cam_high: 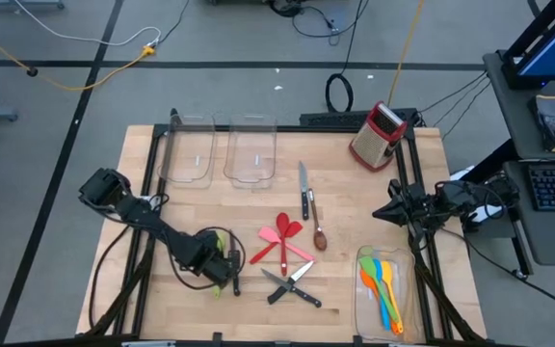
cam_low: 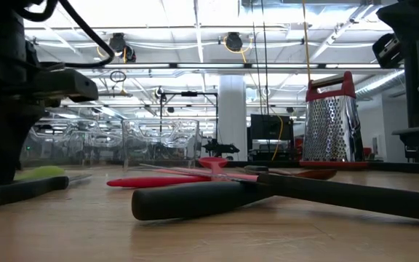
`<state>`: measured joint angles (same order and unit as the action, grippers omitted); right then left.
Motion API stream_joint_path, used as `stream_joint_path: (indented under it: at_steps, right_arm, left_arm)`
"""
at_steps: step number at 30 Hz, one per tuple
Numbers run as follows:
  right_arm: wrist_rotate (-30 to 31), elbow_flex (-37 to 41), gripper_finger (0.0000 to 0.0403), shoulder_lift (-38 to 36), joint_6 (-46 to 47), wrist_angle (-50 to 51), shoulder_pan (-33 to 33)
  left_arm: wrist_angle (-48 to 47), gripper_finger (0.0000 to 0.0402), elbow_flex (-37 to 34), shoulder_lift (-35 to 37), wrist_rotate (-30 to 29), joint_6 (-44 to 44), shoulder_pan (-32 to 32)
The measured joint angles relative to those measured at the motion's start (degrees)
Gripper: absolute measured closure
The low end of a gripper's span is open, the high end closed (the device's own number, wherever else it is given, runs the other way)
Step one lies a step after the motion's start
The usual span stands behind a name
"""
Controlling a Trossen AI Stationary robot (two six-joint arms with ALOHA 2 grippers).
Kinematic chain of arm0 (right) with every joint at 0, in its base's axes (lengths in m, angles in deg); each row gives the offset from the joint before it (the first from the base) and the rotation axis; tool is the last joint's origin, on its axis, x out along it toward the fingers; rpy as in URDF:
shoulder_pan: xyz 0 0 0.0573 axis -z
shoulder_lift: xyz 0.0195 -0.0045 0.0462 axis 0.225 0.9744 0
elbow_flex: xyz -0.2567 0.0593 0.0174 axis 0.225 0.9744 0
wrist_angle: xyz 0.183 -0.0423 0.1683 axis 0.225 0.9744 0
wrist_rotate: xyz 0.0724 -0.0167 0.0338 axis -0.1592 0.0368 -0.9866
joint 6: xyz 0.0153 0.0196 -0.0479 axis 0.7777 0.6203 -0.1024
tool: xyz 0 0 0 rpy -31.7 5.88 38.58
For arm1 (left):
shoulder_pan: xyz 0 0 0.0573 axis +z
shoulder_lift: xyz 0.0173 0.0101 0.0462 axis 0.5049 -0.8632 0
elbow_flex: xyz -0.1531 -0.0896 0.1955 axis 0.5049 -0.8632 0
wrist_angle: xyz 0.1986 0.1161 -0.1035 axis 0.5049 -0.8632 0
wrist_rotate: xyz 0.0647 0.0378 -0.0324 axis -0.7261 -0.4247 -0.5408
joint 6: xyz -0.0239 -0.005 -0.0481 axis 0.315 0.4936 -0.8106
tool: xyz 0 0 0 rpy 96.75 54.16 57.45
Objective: Pick & Place Kitchen Items
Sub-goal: Put the light green serving spoon into the top right transparent bin
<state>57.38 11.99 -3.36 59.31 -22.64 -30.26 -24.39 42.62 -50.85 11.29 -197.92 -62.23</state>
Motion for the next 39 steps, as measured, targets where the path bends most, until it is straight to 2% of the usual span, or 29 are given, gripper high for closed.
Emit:
stream_joint_path:
  at_steps: [9, 17, 31, 35, 39]
  right_arm:
    - [0.02, 0.0, 0.0403, 0.0, -0.59, 0.02, 0.0]
    - [0.04, 0.0, 0.0403, 0.0, -0.54, 0.02, 0.0]
    - [0.19, 0.0, 0.0403, 0.02, -1.03, 0.02, 0.0]
    - [0.19, 0.0, 0.0403, 0.02, -1.03, 0.02, 0.0]
    - [0.22, 0.0, 0.0403, 0.0, -1.03, 0.02, 0.0]
  left_arm:
    - [0.89, 0.0394, 0.01, 0.02, -5.71, -1.84, -1.3]
    - [0.32, 0.0394, -0.01, 0.06, -7.5, -5.06, -3.34]
    - [-6.01, 0.0394, -0.21, 6.67, -13.07, -9.04, -5.05]
    - [-6.3, 0.0394, -0.21, 9.43, -18.22, -9.25, -5.09]
    - [-6.33, 0.0394, -0.12, 13.27, -29.59, -10.0, -5.02]
